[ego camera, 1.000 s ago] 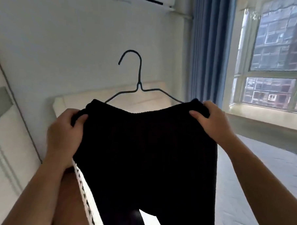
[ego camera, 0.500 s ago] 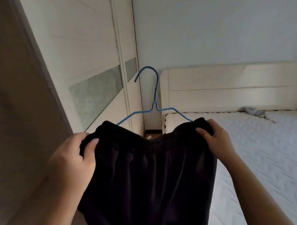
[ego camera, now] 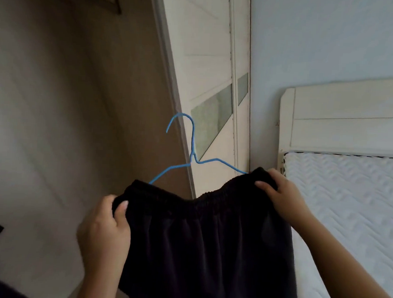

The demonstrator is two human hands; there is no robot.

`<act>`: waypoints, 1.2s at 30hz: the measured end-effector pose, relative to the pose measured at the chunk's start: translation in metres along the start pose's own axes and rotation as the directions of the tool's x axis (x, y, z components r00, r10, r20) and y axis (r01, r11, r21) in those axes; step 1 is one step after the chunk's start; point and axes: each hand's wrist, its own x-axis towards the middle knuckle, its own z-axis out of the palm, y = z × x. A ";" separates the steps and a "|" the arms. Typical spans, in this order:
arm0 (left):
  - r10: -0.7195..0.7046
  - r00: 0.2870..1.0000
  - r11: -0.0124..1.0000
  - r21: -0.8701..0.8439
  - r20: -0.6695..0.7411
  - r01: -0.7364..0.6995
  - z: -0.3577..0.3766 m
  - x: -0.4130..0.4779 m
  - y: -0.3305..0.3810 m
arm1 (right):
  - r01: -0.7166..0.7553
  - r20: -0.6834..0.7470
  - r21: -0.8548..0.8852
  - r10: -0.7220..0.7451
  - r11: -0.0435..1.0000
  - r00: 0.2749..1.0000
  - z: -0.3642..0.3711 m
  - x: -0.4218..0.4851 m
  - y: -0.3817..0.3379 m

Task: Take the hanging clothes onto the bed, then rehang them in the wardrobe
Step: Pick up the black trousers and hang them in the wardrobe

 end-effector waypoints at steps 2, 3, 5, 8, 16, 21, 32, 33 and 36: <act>-0.042 0.999 0.998 0.039 0.015 0.041 -0.007 0.003 -0.015 | 0.007 0.035 -0.019 -0.006 1.000 0.999 0.015 -0.009 -0.009; -0.054 0.998 0.997 0.056 0.018 0.053 -0.009 0.004 -0.022 | 0.008 0.044 -0.026 -0.007 1.000 0.999 0.020 -0.012 -0.013; -0.060 0.998 0.995 0.080 0.005 0.059 -0.012 0.008 -0.032 | 0.016 0.037 -0.034 -0.014 0.999 0.999 0.026 -0.018 -0.020; -0.069 0.997 0.995 0.070 -0.026 0.070 -0.010 0.016 -0.040 | 0.051 -0.002 -0.089 -0.051 0.995 0.999 0.031 -0.022 -0.032; -0.279 0.959 0.957 0.062 -0.056 0.283 0.008 0.051 -0.079 | 0.315 0.197 -0.260 -0.270 0.913 0.943 0.041 0.029 -0.080; -0.399 0.915 0.913 0.063 -0.062 0.402 0.035 0.092 -0.102 | 0.392 0.357 -0.104 -0.333 0.914 0.873 0.053 0.079 -0.110; -0.326 0.884 0.922 0.095 -0.334 0.376 -0.018 0.208 -0.114 | -0.147 0.619 0.566 -0.301 0.811 0.726 0.097 0.152 -0.194; -0.338 0.876 0.913 0.106 -0.343 0.394 -0.026 0.213 -0.116 | -0.205 0.627 0.611 -0.309 0.765 0.715 0.104 0.152 -0.203; -0.370 0.848 0.898 0.088 -0.380 0.431 -0.050 0.215 -0.110 | -0.289 0.630 0.680 -0.335 0.674 0.700 0.124 0.147 -0.231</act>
